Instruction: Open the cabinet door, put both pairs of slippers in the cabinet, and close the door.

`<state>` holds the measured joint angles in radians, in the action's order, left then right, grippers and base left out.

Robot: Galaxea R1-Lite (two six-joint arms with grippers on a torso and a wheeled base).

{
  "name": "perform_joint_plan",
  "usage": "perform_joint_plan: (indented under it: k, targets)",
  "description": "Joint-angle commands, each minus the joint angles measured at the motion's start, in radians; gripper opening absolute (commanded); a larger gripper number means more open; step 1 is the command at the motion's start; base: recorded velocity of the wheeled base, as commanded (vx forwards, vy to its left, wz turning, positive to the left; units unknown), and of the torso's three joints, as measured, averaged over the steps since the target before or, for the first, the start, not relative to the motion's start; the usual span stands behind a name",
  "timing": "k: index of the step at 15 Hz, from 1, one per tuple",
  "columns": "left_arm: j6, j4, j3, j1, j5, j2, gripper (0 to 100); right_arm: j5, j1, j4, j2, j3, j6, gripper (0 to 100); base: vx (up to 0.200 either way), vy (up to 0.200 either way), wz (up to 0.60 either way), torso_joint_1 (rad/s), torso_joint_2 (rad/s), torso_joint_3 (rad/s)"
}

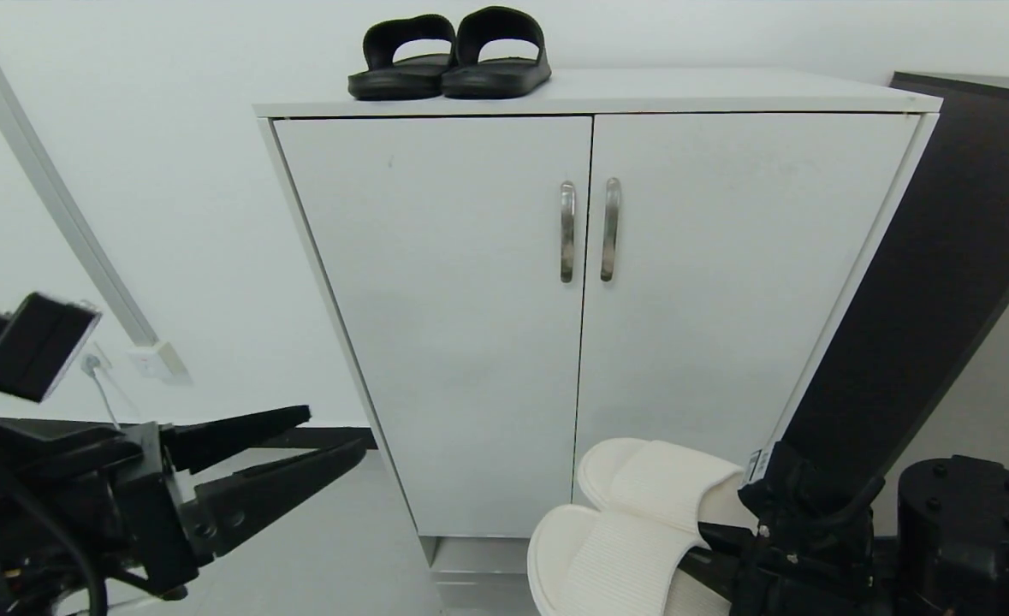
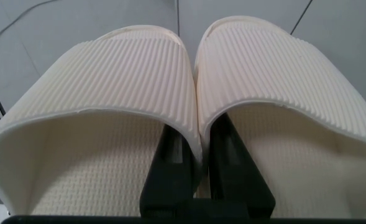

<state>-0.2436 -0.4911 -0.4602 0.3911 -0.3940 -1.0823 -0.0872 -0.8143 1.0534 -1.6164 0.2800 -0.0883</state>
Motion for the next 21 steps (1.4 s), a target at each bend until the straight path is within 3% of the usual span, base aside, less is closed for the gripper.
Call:
perform_joint_plan:
  k: [1, 3, 4, 9, 13, 16, 18, 21]
  targets:
    - [-0.065, -0.001, -0.12, 0.137, 0.003, -0.136, 100, 0.0, 0.0, 0.0, -0.002, -0.001, -0.001, 0, 0.0, 0.0, 0.0, 0.0, 0.0, 0.0]
    - [-0.137, -0.001, -0.207, 0.221, 0.003, -0.183, 100, 0.0, 0.0, 0.0, -0.007, -0.001, -0.001, 0, 0.0, 0.0, 0.0, 0.0, 0.0, 0.0]
    - [-0.152, -0.003, -0.25, 0.249, 0.003, -0.212, 100, 0.0, 0.0, 0.0, -0.013, 0.001, -0.001, 0, 0.0, 0.0, 0.0, 0.0, 0.0, 0.0]
    - [-0.154, 0.0, -0.37, 0.256, -0.006, -0.349, 100, 0.0, 0.001, 0.002, -0.04, 0.008, 0.001, 0, 0.0, 0.0, 0.0, 0.0, 0.0, 0.0]
    - [-0.157, 0.0, -0.541, 0.279, -0.049, -0.461, 100, 0.0, 0.001, 0.002, -0.039, 0.008, -0.001, 0, 0.0, 0.0, 0.0, 0.0, 0.0, 0.0]
    - [-0.249, 0.0, -0.695, 0.298, -0.103, -0.564, 100, 0.0, 0.001, 0.002, -0.054, 0.005, 0.001, 0, 0.0, 0.0, 0.0, 0.0, 0.0, 0.0]
    - [-0.244, 0.0, -0.776, 0.299, -0.109, -0.631, 100, -0.002, 0.001, 0.002, -0.063, 0.005, 0.001, 0, 0.0, 0.0, 0.0, 0.0, 0.0, 0.0]
    - [-0.178, 0.002, -0.813, 0.316, -0.086, -0.668, 100, -0.002, 0.001, 0.002, -0.069, 0.021, 0.001, 0, 0.0, 0.0, 0.0, 0.0, 0.0, 0.0]
